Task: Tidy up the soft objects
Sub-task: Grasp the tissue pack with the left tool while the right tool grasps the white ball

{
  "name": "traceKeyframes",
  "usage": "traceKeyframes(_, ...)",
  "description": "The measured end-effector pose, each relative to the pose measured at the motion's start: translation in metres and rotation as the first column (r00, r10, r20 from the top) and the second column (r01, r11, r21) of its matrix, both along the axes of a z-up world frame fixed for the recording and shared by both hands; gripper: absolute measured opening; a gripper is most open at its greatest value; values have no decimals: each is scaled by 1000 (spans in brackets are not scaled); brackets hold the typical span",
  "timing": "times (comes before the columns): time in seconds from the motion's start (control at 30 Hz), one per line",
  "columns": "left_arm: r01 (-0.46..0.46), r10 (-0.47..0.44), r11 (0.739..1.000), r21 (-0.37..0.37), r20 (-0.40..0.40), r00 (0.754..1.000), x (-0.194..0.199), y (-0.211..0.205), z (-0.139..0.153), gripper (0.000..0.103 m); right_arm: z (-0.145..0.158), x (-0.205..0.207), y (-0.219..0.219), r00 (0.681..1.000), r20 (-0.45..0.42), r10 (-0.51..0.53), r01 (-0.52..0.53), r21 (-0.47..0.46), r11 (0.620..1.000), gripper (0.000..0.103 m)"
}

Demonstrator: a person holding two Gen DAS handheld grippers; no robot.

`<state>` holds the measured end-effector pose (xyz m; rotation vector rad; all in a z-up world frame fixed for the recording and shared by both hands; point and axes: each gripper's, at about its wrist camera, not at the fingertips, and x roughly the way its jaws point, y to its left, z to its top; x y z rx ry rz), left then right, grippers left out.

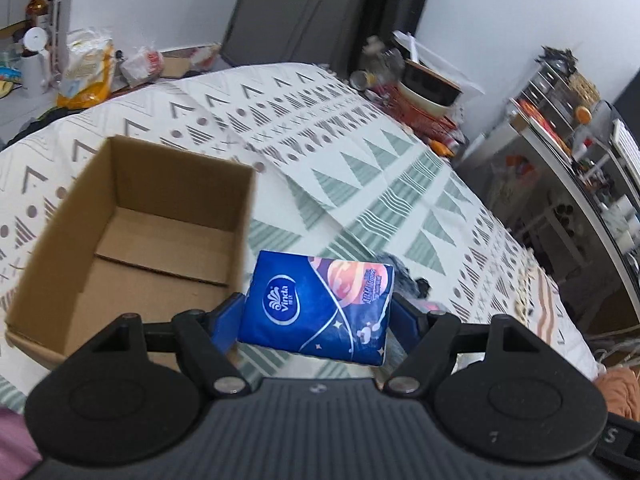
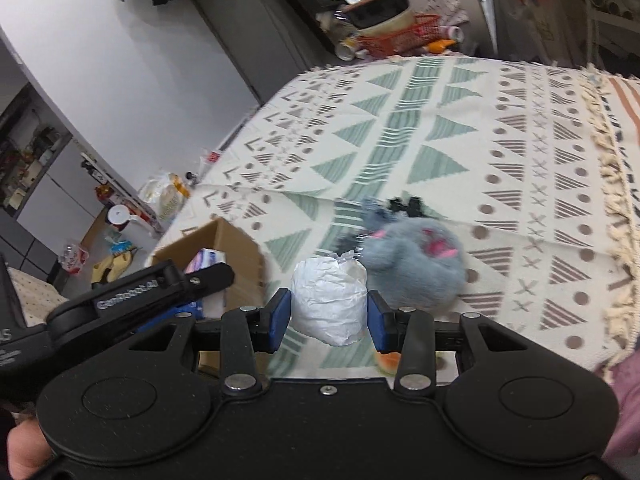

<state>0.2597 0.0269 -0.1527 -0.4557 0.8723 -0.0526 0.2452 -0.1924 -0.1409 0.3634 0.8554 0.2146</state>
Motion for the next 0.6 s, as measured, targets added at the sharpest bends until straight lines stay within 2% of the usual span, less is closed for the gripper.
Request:
traceKeyframes(0.13,-37,37,999,-29,-18,999,6,20,-4,75,2,7,19,1000,12,22,-22,4,1000,40)
traceKeyframes(0.23,-72,72,997,-23,-19,997,12,32,-7,75,3,14,32,999,21,30,-31,10,999,40)
traceKeyframes(0.6,-225,223,974,-37,-45,974,28,89,-19,75,-1,46,87,995,26,99,-100,55,993,40)
